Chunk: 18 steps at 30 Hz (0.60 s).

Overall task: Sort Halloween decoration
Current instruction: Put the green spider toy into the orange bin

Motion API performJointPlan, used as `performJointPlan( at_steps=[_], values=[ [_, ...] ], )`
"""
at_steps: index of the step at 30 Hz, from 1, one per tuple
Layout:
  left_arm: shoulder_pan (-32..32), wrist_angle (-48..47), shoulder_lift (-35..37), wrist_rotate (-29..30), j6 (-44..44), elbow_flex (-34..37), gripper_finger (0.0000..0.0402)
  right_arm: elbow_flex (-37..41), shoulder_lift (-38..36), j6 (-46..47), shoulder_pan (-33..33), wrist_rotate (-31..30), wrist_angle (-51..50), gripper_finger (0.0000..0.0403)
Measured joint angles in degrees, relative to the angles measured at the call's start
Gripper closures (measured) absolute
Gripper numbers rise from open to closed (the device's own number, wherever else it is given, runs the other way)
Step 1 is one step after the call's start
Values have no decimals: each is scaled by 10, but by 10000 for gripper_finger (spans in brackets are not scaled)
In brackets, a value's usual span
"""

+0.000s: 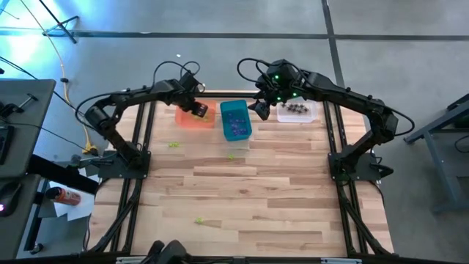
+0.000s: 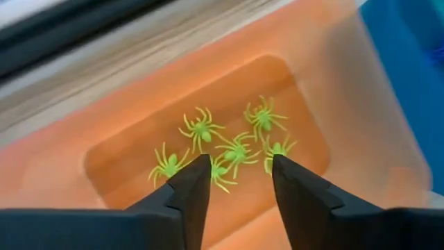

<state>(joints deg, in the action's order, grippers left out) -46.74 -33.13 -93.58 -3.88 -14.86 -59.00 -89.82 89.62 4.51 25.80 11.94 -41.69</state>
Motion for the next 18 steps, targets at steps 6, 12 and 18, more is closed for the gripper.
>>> performJointPlan(
  at_steps=[6,12,18],
  values=[
    [1,-5,62,-51,7,0,239,0,0,-8,0,16,0,147],
    [46,1,171,-177,52,10,249,0,0,-56,-1,95,-30,147],
    [142,44,325,-181,90,55,269,0,1,-95,-37,128,-61,147]
  ],
)
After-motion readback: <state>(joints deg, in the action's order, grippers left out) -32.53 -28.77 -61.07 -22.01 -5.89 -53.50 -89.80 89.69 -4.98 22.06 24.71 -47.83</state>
